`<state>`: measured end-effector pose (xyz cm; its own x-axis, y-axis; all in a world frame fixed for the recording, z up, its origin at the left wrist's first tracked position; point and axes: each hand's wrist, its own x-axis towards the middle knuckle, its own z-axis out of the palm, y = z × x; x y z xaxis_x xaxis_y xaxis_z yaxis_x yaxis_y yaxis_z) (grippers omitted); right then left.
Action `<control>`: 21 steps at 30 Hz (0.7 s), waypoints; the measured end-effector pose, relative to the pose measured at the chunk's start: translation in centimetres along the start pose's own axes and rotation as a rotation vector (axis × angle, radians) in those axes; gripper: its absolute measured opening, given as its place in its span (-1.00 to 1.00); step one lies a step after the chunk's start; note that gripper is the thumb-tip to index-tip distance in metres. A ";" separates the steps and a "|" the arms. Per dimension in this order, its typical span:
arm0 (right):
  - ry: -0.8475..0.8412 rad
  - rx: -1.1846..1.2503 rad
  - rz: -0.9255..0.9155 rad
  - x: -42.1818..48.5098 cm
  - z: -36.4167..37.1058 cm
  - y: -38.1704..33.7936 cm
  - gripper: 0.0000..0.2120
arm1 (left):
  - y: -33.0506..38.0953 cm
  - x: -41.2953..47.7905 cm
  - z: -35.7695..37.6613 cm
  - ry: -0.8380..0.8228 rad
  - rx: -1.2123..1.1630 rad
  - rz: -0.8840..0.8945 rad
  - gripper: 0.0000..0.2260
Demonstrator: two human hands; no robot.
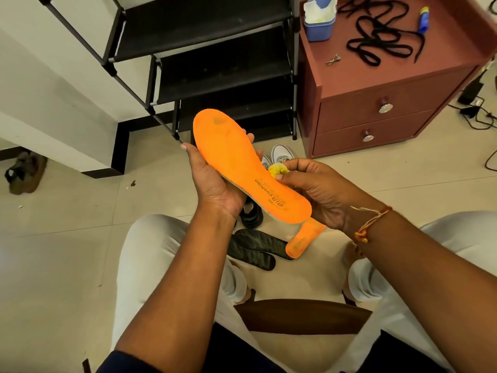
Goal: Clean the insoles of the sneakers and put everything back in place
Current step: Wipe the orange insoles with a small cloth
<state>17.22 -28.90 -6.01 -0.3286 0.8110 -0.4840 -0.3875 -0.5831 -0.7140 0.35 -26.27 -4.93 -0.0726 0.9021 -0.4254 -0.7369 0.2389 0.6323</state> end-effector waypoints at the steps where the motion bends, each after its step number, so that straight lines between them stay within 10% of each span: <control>1: 0.012 0.010 -0.007 0.1 0.0 0.1 -0.88 | -0.2 -0.2 0.0 -0.004 0.015 -0.018 -0.18; 21: 0.061 -0.440 -0.560 0.1 -0.3 -0.4 -0.71 | -2.5 -0.6 0.1 0.065 0.198 -0.087 -0.12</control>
<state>17.61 -28.54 -5.91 -0.1280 0.9918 -0.0035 -0.0965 -0.0159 -0.9952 2.25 -27.37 -6.22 -0.0626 0.8513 -0.5210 -0.5968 0.3865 0.7032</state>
